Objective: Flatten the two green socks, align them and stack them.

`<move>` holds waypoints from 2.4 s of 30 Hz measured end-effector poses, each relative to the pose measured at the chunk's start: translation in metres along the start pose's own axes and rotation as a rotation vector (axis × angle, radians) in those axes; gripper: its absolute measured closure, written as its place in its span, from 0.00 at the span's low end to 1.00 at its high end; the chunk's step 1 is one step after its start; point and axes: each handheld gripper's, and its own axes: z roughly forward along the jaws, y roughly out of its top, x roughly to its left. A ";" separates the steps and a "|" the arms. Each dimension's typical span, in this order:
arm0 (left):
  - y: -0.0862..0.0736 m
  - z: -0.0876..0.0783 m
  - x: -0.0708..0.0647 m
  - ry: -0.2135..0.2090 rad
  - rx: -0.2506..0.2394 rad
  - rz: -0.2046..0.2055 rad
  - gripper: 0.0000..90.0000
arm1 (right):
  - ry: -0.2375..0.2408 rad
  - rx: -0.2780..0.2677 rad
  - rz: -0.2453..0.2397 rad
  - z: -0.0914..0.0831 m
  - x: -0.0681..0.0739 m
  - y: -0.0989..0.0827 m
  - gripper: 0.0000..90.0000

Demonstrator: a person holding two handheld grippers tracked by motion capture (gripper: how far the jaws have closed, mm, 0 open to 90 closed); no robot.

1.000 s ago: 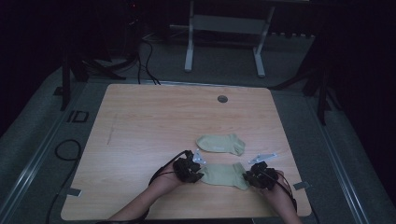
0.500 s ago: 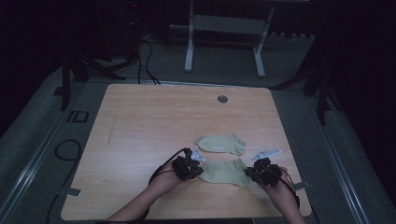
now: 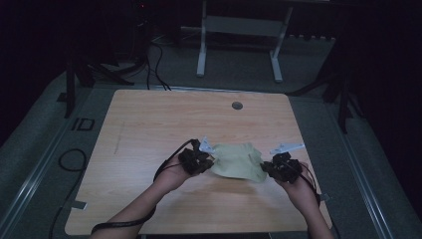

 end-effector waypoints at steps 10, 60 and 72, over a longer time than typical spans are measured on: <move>0.021 0.006 0.031 0.046 0.029 -0.027 0.97 | -0.015 0.013 0.024 0.017 -0.022 0.034 0.92; 0.032 0.076 0.034 0.065 0.038 -0.073 0.99 | 0.007 0.138 0.071 0.087 -0.042 0.038 1.00; 0.009 0.096 0.042 0.060 0.087 -0.115 0.99 | 0.012 0.167 0.087 0.105 -0.046 0.026 1.00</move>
